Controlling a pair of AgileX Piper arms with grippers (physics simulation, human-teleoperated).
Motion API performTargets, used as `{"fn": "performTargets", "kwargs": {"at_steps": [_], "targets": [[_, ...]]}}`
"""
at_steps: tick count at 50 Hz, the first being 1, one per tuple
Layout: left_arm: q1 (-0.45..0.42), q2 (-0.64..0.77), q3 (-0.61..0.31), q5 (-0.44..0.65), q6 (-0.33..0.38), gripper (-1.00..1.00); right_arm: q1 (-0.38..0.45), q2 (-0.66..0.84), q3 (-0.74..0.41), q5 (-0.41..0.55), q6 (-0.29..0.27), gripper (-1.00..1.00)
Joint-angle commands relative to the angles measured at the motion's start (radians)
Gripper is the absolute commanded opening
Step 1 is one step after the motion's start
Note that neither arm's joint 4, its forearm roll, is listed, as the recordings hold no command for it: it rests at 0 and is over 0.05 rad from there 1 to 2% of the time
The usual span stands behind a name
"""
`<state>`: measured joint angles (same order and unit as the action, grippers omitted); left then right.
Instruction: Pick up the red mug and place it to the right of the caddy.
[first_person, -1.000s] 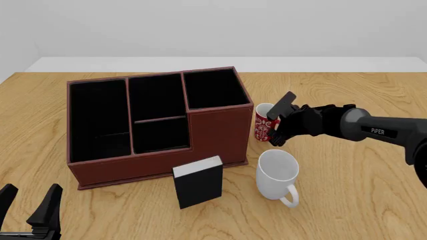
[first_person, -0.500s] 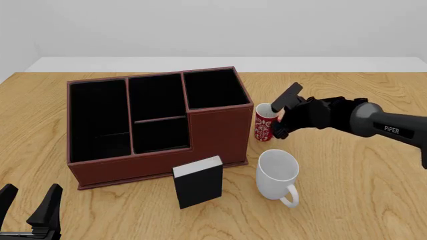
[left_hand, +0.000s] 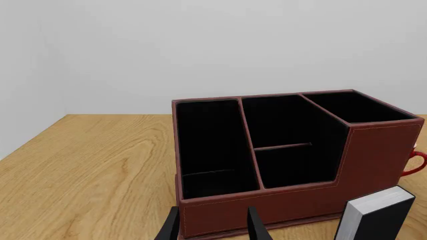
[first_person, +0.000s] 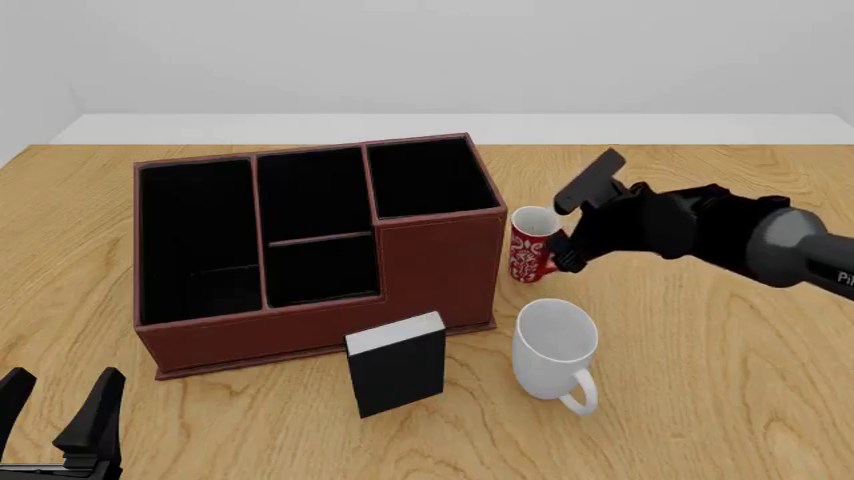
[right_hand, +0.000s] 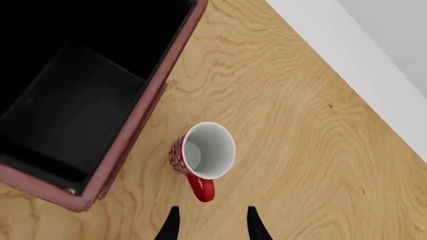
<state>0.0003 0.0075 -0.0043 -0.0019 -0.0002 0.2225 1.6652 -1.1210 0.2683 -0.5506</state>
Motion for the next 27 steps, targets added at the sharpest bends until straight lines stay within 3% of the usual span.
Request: {"fn": "performTargets", "kwargs": {"at_steps": [1, 9, 17, 27], "targets": [[0.0, 0.0, 0.0, 0.0, 0.0, 1.0, 0.002, -0.125, 0.049, 0.03, 0.024, 1.0], [0.0, 0.0, 0.0, 0.0, 0.0, 1.0, -0.007, -0.287, 0.093, 0.092, 0.038, 1.0], [0.0, 0.0, 0.0, 0.0, 0.0, 1.0, -0.003, -0.55, 0.117, 0.205, 0.075, 1.0], [0.0, 0.0, 0.0, 0.0, 0.0, 1.0, 0.01, -1.031, 0.0, 0.513, 0.199, 1.0]]}}
